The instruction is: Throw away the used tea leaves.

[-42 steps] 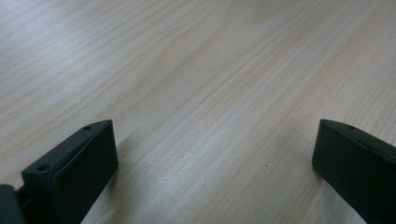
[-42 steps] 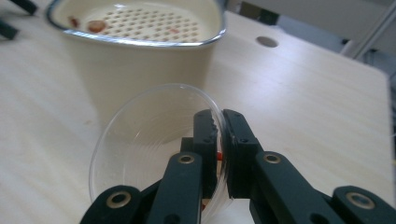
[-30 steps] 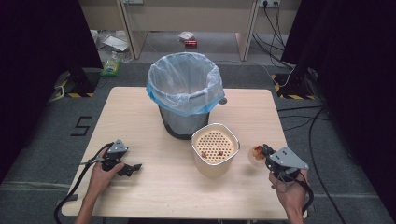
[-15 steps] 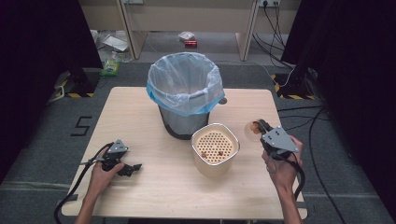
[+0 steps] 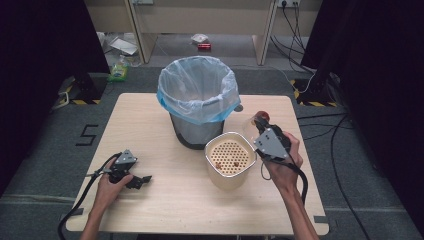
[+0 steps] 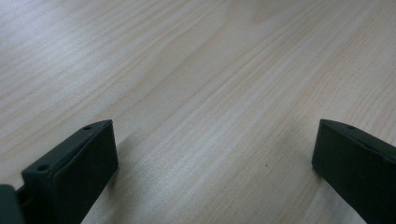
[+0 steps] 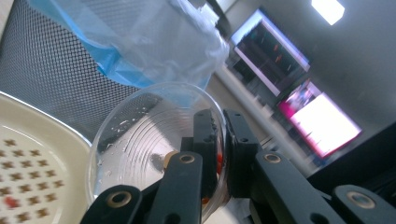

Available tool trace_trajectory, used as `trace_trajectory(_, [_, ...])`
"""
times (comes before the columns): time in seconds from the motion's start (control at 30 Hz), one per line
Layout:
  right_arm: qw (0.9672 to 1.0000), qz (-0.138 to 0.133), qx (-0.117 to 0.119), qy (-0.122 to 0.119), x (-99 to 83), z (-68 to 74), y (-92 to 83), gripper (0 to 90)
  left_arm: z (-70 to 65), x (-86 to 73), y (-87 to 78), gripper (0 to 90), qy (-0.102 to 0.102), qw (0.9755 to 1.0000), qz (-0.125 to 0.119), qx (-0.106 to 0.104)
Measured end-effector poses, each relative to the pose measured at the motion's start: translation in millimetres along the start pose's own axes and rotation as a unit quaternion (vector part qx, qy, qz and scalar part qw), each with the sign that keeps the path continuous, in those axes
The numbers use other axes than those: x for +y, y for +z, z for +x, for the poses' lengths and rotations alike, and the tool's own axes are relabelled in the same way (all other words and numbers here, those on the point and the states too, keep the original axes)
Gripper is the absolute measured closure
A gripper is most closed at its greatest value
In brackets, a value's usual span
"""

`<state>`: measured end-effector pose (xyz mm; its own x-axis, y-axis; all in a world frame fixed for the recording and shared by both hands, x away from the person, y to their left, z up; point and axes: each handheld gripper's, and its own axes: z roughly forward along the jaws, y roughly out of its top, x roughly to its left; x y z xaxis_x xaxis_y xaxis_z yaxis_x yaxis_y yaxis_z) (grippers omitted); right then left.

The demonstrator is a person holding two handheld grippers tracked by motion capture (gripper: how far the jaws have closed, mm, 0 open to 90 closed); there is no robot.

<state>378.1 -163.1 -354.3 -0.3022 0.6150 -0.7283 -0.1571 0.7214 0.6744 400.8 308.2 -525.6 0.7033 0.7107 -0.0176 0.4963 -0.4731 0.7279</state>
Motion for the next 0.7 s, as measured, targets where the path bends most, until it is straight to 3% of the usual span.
trace_trajectory(0.03, [0.9988,-0.006,-0.01,-0.047,4.6,5.1,1.3,85.2,-0.2,0.0,-0.1,0.0,0.001,1.0,0.0,0.001])
trace_trajectory(0.1, [0.9954,-0.01,-0.023,-0.093,8.4,11.7,2.7,85.3,-0.1,0.0,0.0,0.0,0.0,1.0,0.0,0.0])
trace_trajectory(0.13, [0.9954,-0.01,-0.023,-0.093,8.4,11.7,2.7,85.3,-0.2,0.0,-0.1,0.0,0.001,1.0,0.0,0.0])
trace_trajectory(0.17, [0.9913,-0.015,-0.031,-0.127,11.2,18.2,4.3,85.4,-0.2,0.0,-0.1,0.0,0.001,1.0,0.0,0.001])
trace_trajectory(0.23, [0.9848,-0.022,-0.038,-0.168,13.2,26.0,4.8,85.5,-0.1,0.0,0.0,0.0,0.001,1.0,0.0,0.0])
trace_trajectory(0.27, [0.9848,-0.022,-0.038,-0.168,13.2,26.0,4.8,85.5,-0.1,0.0,0.0,0.0,0.001,1.0,0.0,0.0])
trace_trajectory(0.3, [0.976,-0.03,-0.046,-0.211,14.2,35.1,4.8,85.6,0.0,0.0,0.0,0.0,0.0,1.0,0.0,0.0])
trace_trajectory(0.33, [0.9712,-0.033,-0.051,-0.23,14.3,38.2,4.6,85.6,0.0,0.0,0.0,0.0,0.0,1.0,0.0,0.0])
trace_trajectory(0.37, [0.9712,-0.033,-0.051,-0.23,14.3,38.2,4.6,85.6,0.0,0.0,0.0,0.0,0.0,1.0,0.0,0.0])
trace_trajectory(0.4, [0.9596,-0.036,-0.056,-0.273,13.9,47.8,4.4,85.9,0.0,0.0,0.0,0.0,0.0,1.0,0.0,0.0])
trace_trajectory(0.43, [0.9596,-0.036,-0.056,-0.273,13.9,47.8,4.4,85.9,0.0,0.0,0.0,0.0,0.0,1.0,0.0,0.0])
trace_trajectory(0.47, [0.9563,-0.037,-0.058,-0.284,13.5,50.4,4.6,85.9,0.0,0.0,0.0,0.0,0.0,1.0,0.0,0.0])
trace_trajectory(0.5, [0.9509,-0.039,-0.059,-0.301,11.6,56.4,5.1,85.9,0.0,0.0,0.0,0.0,0.0,1.0,0.0,0.0])
trace_trajectory(0.53, [0.9487,-0.039,-0.059,-0.308,10.5,59.1,5.6,86.0,0.0,0.0,0.0,0.0,0.0,1.0,0.0,0.0])
trace_trajectory(0.57, [0.9487,-0.039,-0.059,-0.308,10.5,59.1,5.6,86.0,0.0,0.0,0.0,0.0,0.0,1.0,0.0,0.0])
trace_trajectory(0.63, [0.9398,-0.042,-0.065,-0.333,6.8,67.1,6.8,86.2,0.0,0.0,0.0,0.0,0.0,1.0,0.0,0.0])
trace_trajectory(0.7, [0.9382,-0.043,-0.065,-0.337,6.4,68.4,7.1,86.2,0.0,0.0,0.0,0.0,0.0,1.0,0.0,0.0])
